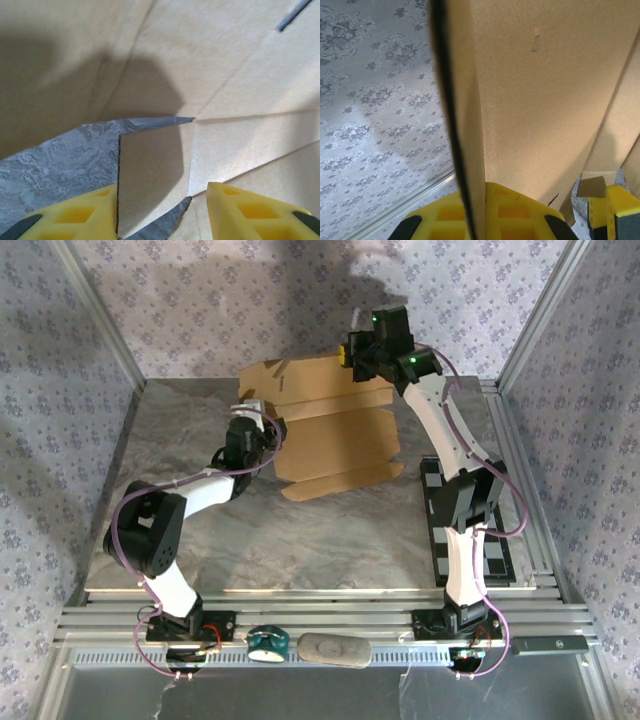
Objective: Fold the paper box
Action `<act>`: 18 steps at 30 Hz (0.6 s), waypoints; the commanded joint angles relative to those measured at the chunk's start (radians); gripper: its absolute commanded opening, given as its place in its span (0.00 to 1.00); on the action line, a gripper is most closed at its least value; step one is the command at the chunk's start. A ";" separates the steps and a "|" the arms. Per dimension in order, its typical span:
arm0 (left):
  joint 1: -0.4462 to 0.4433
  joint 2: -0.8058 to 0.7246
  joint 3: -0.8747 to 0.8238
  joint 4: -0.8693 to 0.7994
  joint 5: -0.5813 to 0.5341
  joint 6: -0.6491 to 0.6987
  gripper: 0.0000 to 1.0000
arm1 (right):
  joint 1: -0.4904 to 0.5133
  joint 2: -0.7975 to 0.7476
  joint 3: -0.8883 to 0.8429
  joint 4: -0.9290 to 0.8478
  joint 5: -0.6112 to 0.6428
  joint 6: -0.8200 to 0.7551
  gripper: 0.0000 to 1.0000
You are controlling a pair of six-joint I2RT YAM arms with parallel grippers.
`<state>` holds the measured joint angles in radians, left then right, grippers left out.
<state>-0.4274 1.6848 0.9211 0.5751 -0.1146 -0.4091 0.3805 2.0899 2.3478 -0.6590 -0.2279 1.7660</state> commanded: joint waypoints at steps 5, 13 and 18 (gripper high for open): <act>-0.029 -0.037 0.048 -0.041 -0.042 0.079 0.30 | -0.009 0.013 0.037 0.006 -0.013 0.036 0.00; -0.090 -0.027 0.074 -0.079 -0.075 0.188 0.28 | -0.008 0.011 0.037 0.004 -0.010 0.042 0.00; -0.136 -0.038 0.066 -0.088 -0.116 0.249 0.29 | -0.012 0.006 0.046 -0.005 -0.009 0.045 0.00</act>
<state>-0.5465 1.6833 0.9668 0.4896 -0.1989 -0.2234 0.3725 2.0964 2.3478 -0.6594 -0.2283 1.7885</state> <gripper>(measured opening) 0.286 0.043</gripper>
